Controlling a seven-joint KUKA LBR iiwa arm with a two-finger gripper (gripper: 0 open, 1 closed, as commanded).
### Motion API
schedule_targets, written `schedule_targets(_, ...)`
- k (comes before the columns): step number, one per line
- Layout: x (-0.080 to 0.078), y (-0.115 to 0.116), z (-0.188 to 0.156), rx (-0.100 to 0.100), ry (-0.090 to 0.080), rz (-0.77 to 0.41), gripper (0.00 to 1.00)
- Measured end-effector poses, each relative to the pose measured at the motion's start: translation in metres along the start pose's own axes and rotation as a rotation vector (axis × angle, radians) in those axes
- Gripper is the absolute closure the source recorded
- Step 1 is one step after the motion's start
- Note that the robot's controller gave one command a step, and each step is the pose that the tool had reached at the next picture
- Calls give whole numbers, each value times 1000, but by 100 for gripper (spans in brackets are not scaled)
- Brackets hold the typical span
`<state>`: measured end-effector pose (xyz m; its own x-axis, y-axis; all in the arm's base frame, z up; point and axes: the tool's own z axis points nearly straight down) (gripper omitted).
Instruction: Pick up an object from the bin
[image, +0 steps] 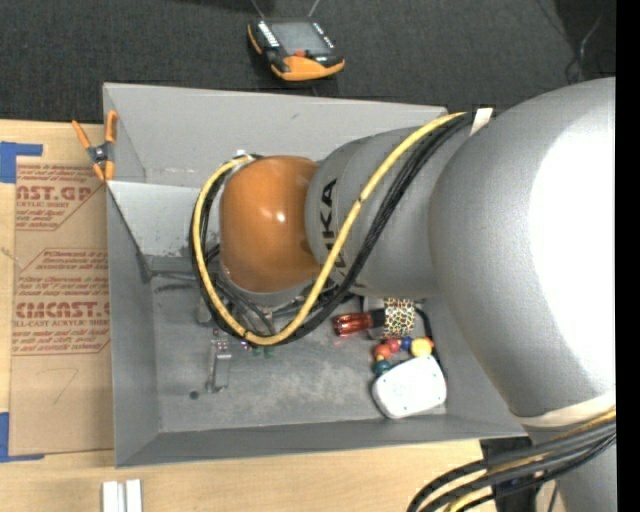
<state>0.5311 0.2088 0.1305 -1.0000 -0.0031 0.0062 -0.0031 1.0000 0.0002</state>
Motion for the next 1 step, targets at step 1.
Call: schedule_targets(1, -2, -1, -5, -2, -6, 3, 0)
